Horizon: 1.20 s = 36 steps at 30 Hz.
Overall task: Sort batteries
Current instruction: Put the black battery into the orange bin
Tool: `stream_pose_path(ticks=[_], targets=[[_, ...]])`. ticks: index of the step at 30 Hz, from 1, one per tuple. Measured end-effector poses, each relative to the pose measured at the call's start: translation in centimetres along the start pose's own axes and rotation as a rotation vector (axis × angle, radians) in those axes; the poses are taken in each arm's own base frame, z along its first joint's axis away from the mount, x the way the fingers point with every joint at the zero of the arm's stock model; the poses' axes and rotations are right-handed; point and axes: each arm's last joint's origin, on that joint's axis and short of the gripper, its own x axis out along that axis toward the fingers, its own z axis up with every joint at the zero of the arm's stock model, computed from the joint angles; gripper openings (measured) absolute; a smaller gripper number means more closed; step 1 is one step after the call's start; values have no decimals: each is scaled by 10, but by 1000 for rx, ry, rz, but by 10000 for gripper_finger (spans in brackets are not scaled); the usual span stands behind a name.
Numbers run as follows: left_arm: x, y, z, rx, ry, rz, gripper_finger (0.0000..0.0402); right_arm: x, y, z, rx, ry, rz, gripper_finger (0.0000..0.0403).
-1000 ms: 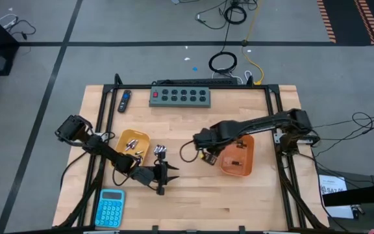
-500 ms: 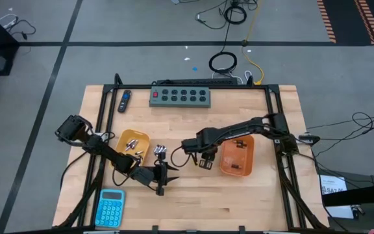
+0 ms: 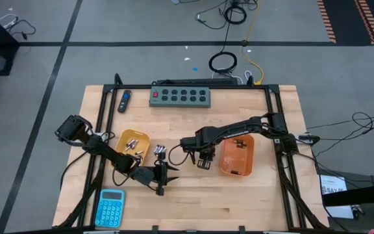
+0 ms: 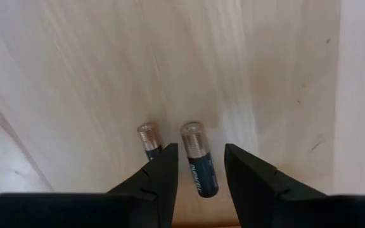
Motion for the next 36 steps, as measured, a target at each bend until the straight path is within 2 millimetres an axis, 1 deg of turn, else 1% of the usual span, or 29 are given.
stream_pose_path(ticks=[16,27,30,32,34,35,36], targets=[[0,0,0,0,0,0,155,1,-2,0,-37,1,-6,119],[0,0,0,0,0,0,155,20,-5,-7,-38,17,-17,116],[0,0,0,0,0,0,155,24,-5,-8,-35,2,-18,98],[0,0,0,0,0,0,155,25,-5,-8,-35,-9,-16,69],[0,0,0,0,0,0,155,25,-5,-7,-38,-19,-15,31],[0,0,0,1,0,0,155,25,-4,-7,-42,-25,-17,22],[0,-1,0,5,3,-2,155,25,-4,-7,-45,-29,-22,21]])
